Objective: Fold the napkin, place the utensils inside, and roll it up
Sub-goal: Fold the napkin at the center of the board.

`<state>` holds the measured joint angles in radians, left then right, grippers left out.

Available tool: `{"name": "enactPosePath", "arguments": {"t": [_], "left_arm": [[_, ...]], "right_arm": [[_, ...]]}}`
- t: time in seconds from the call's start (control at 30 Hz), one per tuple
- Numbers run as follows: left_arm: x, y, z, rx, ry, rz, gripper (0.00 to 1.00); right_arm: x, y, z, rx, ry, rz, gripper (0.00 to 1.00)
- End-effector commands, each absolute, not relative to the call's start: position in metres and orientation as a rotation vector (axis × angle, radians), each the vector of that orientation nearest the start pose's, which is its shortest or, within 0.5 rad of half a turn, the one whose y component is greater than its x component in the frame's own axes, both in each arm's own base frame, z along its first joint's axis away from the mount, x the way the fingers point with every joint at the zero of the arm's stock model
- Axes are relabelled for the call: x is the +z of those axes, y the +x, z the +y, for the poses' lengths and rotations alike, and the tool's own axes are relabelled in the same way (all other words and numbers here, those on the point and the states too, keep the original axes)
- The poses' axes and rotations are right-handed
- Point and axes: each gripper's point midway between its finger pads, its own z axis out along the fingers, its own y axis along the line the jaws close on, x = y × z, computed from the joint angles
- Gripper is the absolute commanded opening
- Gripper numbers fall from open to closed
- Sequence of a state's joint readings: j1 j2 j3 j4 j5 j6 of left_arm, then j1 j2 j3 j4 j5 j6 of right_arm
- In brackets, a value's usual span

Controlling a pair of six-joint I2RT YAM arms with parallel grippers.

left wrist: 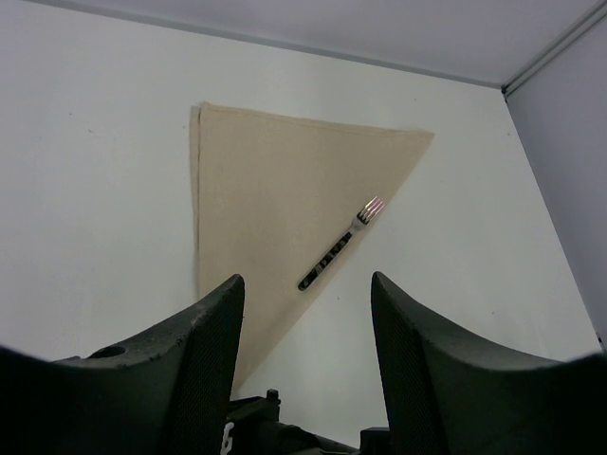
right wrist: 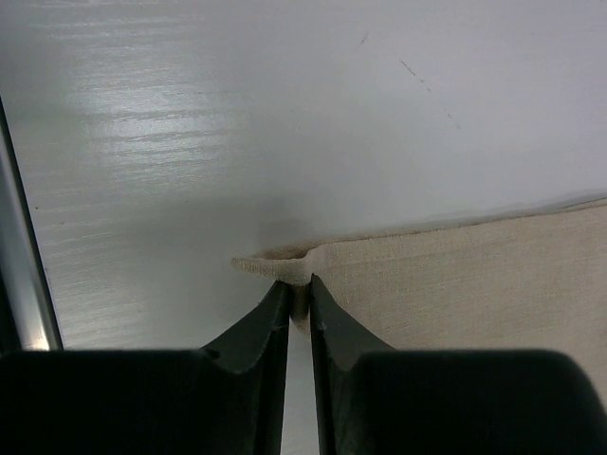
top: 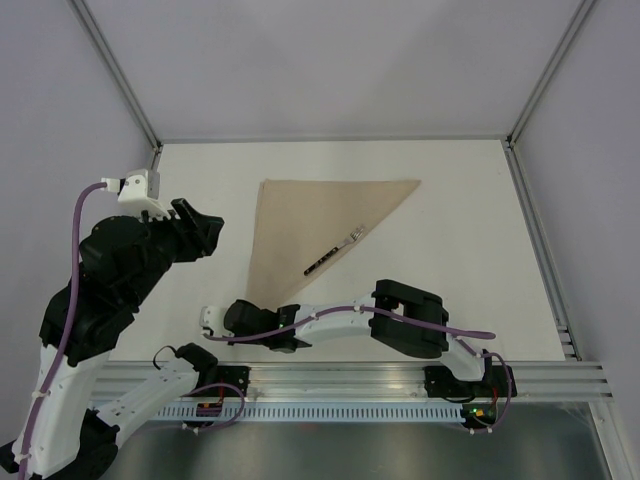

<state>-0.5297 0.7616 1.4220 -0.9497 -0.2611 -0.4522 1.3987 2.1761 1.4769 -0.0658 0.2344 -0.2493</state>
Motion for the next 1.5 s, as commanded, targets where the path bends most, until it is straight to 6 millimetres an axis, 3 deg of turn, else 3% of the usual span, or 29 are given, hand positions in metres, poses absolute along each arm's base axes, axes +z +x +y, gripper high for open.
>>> {"name": "enactPosePath", "arguments": {"t": [0.0,0.23,0.33,0.5,0.6,0.63,0.73,0.93,1.13,1.47], "left_arm": [[0.388,0.198,-0.083,-0.447,-0.122,1.861,0.60],[0.390,0.200,-0.086,-0.451,-0.111,1.857,0.61],[0.390,0.202,-0.088,-0.452,-0.103,1.859,0.61],[0.390,0.206,-0.094,-0.463,-0.080,1.868,0.61],[0.388,0.211,-0.101,-0.472,-0.063,1.883,0.61],[0.389,0.212,-0.101,-0.473,-0.065,1.878,0.61],[0.388,0.217,-0.109,-0.493,-0.044,1.882,0.61],[0.384,0.230,-0.122,-0.516,-0.018,1.891,0.61],[0.380,0.240,-0.135,-0.537,0.011,1.904,0.61],[0.369,0.255,-0.151,-0.555,0.050,1.936,0.61]], "right_arm": [[0.050,0.147,0.540,0.315,-1.572,1.628,0.19],[0.081,0.158,0.541,0.326,-1.498,1.628,0.18],[0.094,0.171,0.539,0.348,-1.460,1.657,0.15],[0.107,0.212,0.520,0.373,-1.354,1.770,0.10],[0.118,0.247,0.496,0.370,-1.248,1.841,0.09],[0.118,0.246,0.497,0.376,-1.252,1.841,0.08],[0.131,0.283,0.468,0.363,-1.148,1.905,0.04],[0.140,0.335,0.410,0.325,-0.990,1.987,0.00],[0.130,0.369,0.356,0.262,-0.894,2.057,0.00],[0.110,0.404,0.285,0.155,-0.788,2.127,0.00]]}}
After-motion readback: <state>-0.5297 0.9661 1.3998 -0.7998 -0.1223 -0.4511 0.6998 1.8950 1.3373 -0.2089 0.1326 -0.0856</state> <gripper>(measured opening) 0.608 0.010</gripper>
